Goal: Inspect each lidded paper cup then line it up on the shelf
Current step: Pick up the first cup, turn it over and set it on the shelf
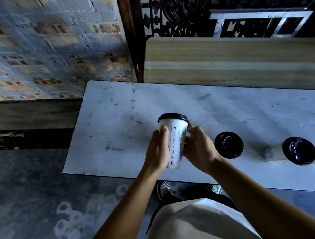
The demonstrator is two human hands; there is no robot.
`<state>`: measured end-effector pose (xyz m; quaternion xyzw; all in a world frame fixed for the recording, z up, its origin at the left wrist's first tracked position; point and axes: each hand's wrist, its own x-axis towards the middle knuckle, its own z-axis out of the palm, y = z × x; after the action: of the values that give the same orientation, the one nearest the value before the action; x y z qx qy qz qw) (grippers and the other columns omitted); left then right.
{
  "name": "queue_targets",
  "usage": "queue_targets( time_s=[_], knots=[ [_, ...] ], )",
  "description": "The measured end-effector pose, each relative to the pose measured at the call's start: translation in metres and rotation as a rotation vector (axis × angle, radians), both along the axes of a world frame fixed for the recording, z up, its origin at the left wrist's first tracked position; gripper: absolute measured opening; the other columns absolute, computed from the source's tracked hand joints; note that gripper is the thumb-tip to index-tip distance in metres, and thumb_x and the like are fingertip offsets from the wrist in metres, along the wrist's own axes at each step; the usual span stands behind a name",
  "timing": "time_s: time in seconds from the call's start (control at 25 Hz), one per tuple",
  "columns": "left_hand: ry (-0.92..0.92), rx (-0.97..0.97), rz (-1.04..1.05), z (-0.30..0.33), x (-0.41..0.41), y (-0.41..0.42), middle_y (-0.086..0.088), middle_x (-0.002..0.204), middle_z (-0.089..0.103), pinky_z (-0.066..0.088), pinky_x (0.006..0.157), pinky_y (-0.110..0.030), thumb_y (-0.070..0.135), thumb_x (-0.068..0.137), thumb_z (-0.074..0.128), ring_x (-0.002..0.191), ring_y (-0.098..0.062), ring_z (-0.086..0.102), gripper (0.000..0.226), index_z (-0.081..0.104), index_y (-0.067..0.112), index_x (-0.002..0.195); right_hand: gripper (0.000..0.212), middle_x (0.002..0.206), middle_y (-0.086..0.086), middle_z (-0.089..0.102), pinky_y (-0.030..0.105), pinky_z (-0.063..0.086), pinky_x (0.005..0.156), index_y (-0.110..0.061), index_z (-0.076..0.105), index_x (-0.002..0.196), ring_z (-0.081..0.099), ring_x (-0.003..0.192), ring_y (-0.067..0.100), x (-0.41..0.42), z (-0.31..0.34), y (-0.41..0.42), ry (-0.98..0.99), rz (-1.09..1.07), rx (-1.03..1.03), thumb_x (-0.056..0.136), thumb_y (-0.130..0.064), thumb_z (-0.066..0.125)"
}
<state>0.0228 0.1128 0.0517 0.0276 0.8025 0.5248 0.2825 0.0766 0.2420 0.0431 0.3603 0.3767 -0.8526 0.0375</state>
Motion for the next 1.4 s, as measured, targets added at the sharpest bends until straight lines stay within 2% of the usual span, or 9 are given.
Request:
queue_targets(
  time_s=[0.16, 0.28, 0.36, 0.44, 0.56, 0.72, 1.0, 1.2, 1.4],
  knots=[
    [-0.054, -0.001, -0.016, -0.002, 0.007, 0.002, -0.006, 0.105, 0.072, 0.055, 0.090, -0.041, 0.077, 0.089, 0.023, 0.100, -0.021, 0.068, 0.071, 0.064, 0.021, 0.101, 0.040, 0.095, 0.019, 0.068, 0.040, 0.043, 0.075, -0.015, 0.068, 0.117, 0.060, 0.081, 0.029, 0.007, -0.003, -0.004, -0.008, -0.002, 0.013, 0.089, -0.027, 0.042],
    [0.100, -0.140, -0.132, 0.001, 0.004, -0.001, -0.015, 0.075, 0.068, 0.047, 0.067, -0.032, 0.064, 0.099, 0.031, 0.073, -0.020, 0.067, 0.062, 0.053, 0.014, 0.069, 0.064, 0.111, 0.028, 0.063, 0.047, 0.047, 0.093, 0.006, 0.064, 0.128, 0.061, 0.102, 0.036, 0.012, -0.001, -0.003, -0.068, 0.020, 0.054, 0.084, -0.039, 0.052],
    [0.239, -0.150, -0.145, 0.006, -0.001, -0.007, -0.003, 0.058, 0.058, 0.041, 0.054, -0.024, 0.056, 0.098, 0.044, 0.054, -0.007, 0.058, 0.055, 0.049, 0.015, 0.062, 0.064, 0.114, 0.028, 0.064, 0.049, 0.052, 0.094, 0.007, 0.062, 0.131, 0.065, 0.105, 0.037, 0.015, 0.001, -0.001, -0.094, 0.026, 0.089, 0.087, -0.040, 0.056],
    [0.325, -0.101, -0.048, 0.004, -0.007, -0.014, 0.008, 0.069, 0.065, 0.044, 0.057, -0.012, 0.049, 0.093, 0.062, 0.062, 0.006, 0.060, 0.031, 0.061, 0.023, 0.076, 0.056, 0.117, 0.030, 0.066, 0.049, 0.054, 0.094, 0.005, 0.063, 0.131, 0.067, 0.104, 0.038, 0.017, 0.003, -0.002, -0.096, 0.024, 0.106, 0.093, -0.036, 0.055],
    [0.457, 0.067, 0.047, 0.003, -0.006, -0.021, 0.006, 0.089, 0.070, 0.055, 0.074, -0.019, 0.026, 0.088, 0.076, 0.080, -0.004, 0.068, 0.018, 0.069, 0.018, 0.102, 0.044, 0.117, 0.031, 0.068, 0.049, 0.053, 0.092, 0.004, 0.064, 0.127, 0.068, 0.103, 0.037, 0.016, 0.009, -0.004, -0.084, 0.010, 0.128, 0.100, -0.029, 0.056],
    [0.597, 0.150, -0.025, 0.003, -0.004, -0.027, 0.000, 0.102, 0.068, 0.061, 0.078, -0.033, 0.010, 0.091, 0.071, 0.087, -0.012, 0.070, 0.018, 0.076, 0.016, 0.107, 0.033, 0.101, 0.020, 0.076, 0.051, 0.054, 0.093, -0.002, 0.072, 0.110, 0.073, 0.095, 0.032, 0.015, 0.020, -0.008, -0.035, 0.059, 0.173, 0.105, -0.028, 0.053],
    [0.493, 0.136, 0.077, 0.010, -0.010, -0.040, 0.003, 0.108, 0.069, 0.060, 0.082, -0.031, 0.048, 0.086, 0.066, 0.093, -0.008, 0.071, 0.044, 0.073, 0.014, 0.114, 0.038, 0.119, 0.039, 0.066, 0.053, 0.044, 0.087, -0.021, 0.068, 0.135, 0.063, 0.101, 0.038, 0.006, 0.015, -0.011, 0.017, -0.019, 0.141, 0.109, -0.024, 0.040],
    [0.545, 0.128, 0.056, 0.009, -0.014, -0.050, 0.001, 0.110, 0.070, 0.061, 0.083, -0.035, 0.018, 0.092, 0.071, 0.096, -0.012, 0.071, 0.025, 0.072, 0.017, 0.117, 0.041, 0.119, 0.030, 0.071, 0.045, 0.053, 0.087, -0.018, 0.065, 0.136, 0.067, 0.098, 0.037, 0.004, 0.012, -0.009, 0.025, -0.009, 0.141, 0.102, -0.005, 0.045],
    [0.598, 0.189, 0.058, 0.009, -0.012, -0.053, -0.005, 0.102, 0.068, 0.057, 0.080, -0.021, 0.003, 0.095, 0.065, 0.091, -0.010, 0.069, 0.024, 0.074, 0.013, 0.115, 0.043, 0.117, 0.022, 0.074, 0.047, 0.050, 0.095, -0.007, 0.063, 0.138, 0.066, 0.103, 0.035, 0.004, 0.013, -0.011, 0.069, 0.032, 0.168, 0.095, -0.013, 0.060]
  ],
)
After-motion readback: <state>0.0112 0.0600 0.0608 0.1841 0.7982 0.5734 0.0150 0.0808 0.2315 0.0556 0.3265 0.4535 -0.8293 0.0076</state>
